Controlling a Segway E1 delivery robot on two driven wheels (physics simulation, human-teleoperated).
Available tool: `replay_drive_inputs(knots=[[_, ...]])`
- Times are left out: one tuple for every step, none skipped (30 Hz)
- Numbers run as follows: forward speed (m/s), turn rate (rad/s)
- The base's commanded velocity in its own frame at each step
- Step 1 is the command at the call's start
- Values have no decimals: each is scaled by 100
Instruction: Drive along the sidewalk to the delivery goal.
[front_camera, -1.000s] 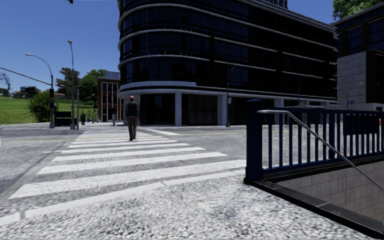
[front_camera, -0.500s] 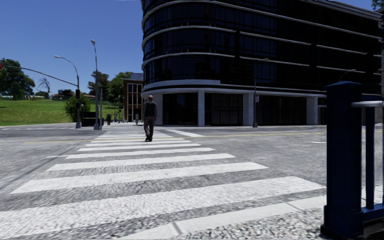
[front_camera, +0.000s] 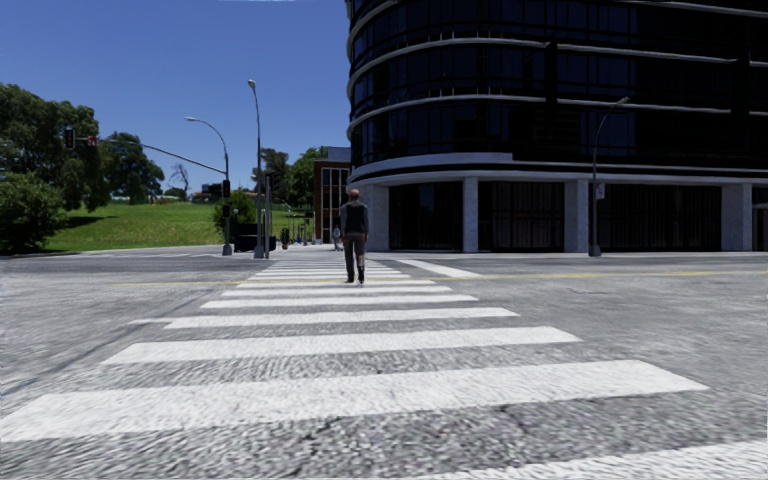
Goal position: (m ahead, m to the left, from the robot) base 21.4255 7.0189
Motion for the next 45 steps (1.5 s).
replay_drive_inputs(knots=[[153, 46], [151, 46], [150, 46], [150, 46], [150, 46], [150, 46], [150, 42], [150, 40], [150, 40], [150, 40], [149, 40], [149, 40], [149, 40], [149, 40], [149, 40], [149, 33], [149, 16], [149, 0], [149, 0], [149, 0], [149, 0], [149, 0], [149, 0], [149, 0], [149, 0], [149, 0], [149, 0], [149, 0], [149, 0], [149, 0], [149, 0], [149, 0], [149, 0], [149, 0], [149, 0], [149, 0], [149, 0], [149, 0], [149, 7], [149, 11], [149, 13], [149, 13], [200, 13], [200, 13], [200, 13]])
